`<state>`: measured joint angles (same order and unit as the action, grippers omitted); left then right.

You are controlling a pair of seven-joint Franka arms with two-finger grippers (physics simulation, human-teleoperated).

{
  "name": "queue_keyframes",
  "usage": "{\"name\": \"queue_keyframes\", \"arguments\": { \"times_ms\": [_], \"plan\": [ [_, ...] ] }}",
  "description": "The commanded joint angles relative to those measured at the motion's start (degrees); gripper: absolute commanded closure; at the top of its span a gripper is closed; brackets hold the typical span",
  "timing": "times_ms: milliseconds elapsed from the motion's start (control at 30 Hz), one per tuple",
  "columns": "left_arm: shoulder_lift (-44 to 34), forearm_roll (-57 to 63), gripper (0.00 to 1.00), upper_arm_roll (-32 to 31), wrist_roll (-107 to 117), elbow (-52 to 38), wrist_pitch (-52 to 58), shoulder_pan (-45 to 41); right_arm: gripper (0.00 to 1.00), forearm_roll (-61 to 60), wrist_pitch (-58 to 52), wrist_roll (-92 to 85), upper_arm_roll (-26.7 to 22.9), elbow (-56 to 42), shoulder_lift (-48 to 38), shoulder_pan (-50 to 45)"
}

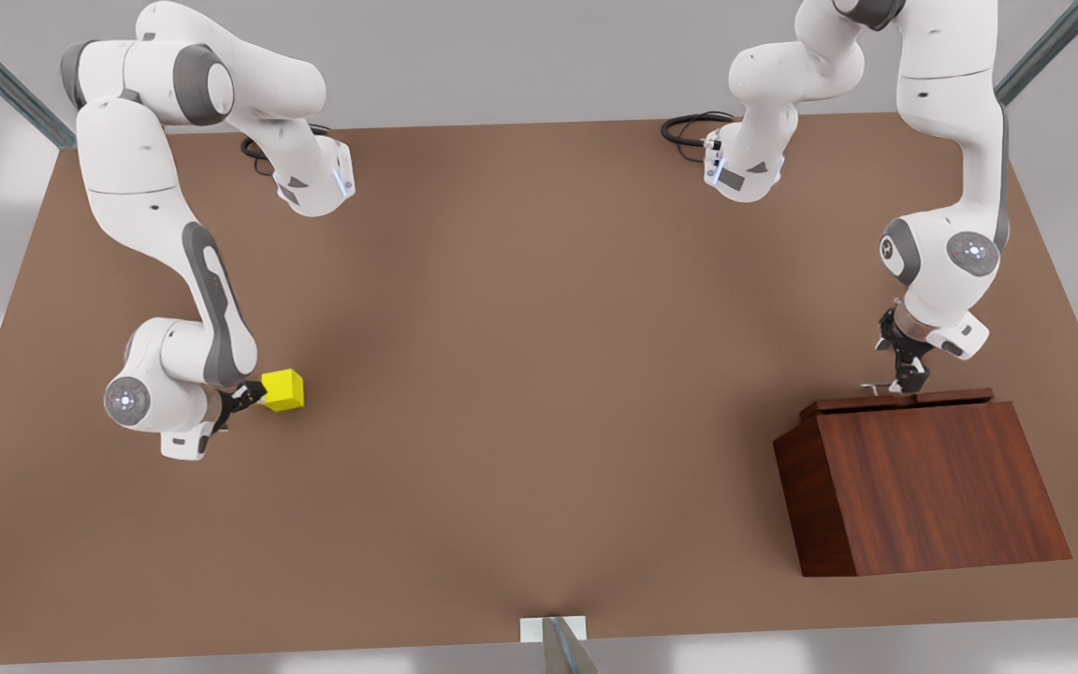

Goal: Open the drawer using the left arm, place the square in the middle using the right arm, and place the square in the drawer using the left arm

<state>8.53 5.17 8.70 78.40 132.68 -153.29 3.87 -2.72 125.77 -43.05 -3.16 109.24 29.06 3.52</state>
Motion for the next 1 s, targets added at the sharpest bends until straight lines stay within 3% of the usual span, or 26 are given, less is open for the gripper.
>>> {"name": "queue_keyframes", "arguments": {
  "times_ms": [0, 300, 967],
  "plan": [
    [-0.1, 0.0, 0.00, 0.0, 0.0, 0.0, 0.1, 0.0, 0.00, 0.0, -0.3, 0.2, 0.0, 0.0, -0.2, 0.0],
    [-0.6, 0.0, 0.00, 0.0, 0.0, 0.1, 1.7, 0.0, 0.00, -0.1, 2.5, 19.0, 0.2, 9.3, -6.5, -2.1],
    [-1.6, 0.0, 0.00, 1.1, -0.4, 0.2, 5.0, 0.0, 0.00, -0.1, 4.2, 20.9, 1.4, 10.8, -5.8, -3.6]
  ]
}}
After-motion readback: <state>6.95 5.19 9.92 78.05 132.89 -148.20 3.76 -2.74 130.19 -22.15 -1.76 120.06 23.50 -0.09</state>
